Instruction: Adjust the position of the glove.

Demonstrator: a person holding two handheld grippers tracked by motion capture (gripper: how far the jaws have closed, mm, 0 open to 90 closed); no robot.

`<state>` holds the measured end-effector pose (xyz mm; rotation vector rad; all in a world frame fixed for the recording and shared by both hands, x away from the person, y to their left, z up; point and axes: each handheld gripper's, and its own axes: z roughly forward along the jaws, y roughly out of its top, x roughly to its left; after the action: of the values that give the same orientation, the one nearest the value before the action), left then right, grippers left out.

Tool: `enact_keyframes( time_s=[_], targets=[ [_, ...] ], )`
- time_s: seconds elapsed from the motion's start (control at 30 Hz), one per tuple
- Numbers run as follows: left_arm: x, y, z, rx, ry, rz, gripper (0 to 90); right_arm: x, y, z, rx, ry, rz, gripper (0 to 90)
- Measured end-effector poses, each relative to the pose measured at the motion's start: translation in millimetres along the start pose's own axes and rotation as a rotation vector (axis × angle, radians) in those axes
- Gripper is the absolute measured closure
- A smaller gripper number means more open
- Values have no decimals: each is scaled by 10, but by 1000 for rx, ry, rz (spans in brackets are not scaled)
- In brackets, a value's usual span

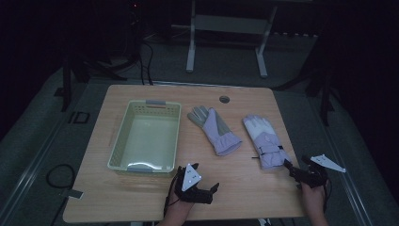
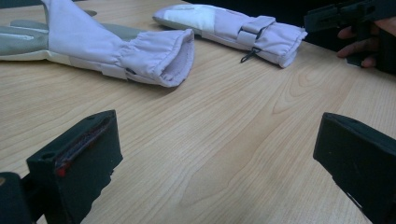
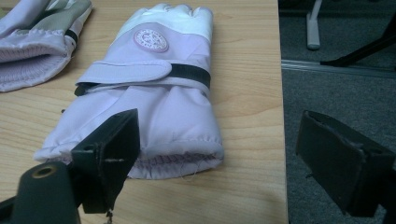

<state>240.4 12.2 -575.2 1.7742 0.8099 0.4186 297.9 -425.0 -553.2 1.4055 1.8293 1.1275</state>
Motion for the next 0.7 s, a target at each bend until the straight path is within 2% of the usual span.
enact_keyframes(
  time_s=[0.13, 0.33, 0.47, 0.5, 0.53, 0.57, 0.7],
  targets=[
    [-5, 1, 1, -2, 2, 3, 11, -1, -1, -2, 5, 3, 5, 137],
    [-16, 0, 1, -6, -3, 11, 11, -13, 21, 27, 34, 34, 7, 120],
    [-13, 0, 1, -5, -9, 11, 11, -1, 68, 32, 60, 19, 5, 109],
    [-13, 0, 0, -5, -11, 10, 11, 16, 102, 36, 78, 8, -2, 131],
    [-13, 0, 0, -6, -11, 10, 11, 13, 123, 39, 94, 40, 4, 180],
    [-13, 0, 1, -6, -13, 11, 11, 10, 139, 48, 104, 64, 12, 175],
    [-11, 0, 1, -5, -20, 9, 11, 24, 199, 85, 142, 75, 5, 173]
  ],
)
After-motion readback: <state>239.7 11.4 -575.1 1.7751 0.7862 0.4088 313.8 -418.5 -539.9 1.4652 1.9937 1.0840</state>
